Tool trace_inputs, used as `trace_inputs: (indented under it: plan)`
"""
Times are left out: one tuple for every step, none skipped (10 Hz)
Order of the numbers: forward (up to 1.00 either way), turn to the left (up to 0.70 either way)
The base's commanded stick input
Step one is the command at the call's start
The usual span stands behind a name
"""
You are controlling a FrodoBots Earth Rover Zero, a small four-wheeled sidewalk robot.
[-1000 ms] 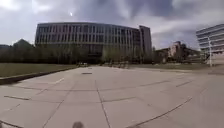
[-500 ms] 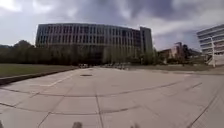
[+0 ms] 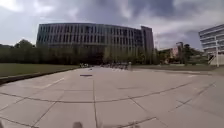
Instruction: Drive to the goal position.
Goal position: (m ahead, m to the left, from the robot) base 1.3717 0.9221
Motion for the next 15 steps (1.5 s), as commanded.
trace_inputs:
  plan:
    - [0.68, -0.01]
    - [0.68, -0.01]
    - [0.68, -0.01]
    - [0.70, -0.01]
    - [0.70, -0.01]
    - [0.69, -0.01]
    - [0.69, -0.01]
    - [0.69, -0.01]
    - [0.69, -0.01]
    - [0.69, -0.01]
    - [0.69, -0.01]
    - [0.69, -0.01]
    - [0.69, -0.01]
    - [0.69, -0.01]
    - [0.69, -0.01]
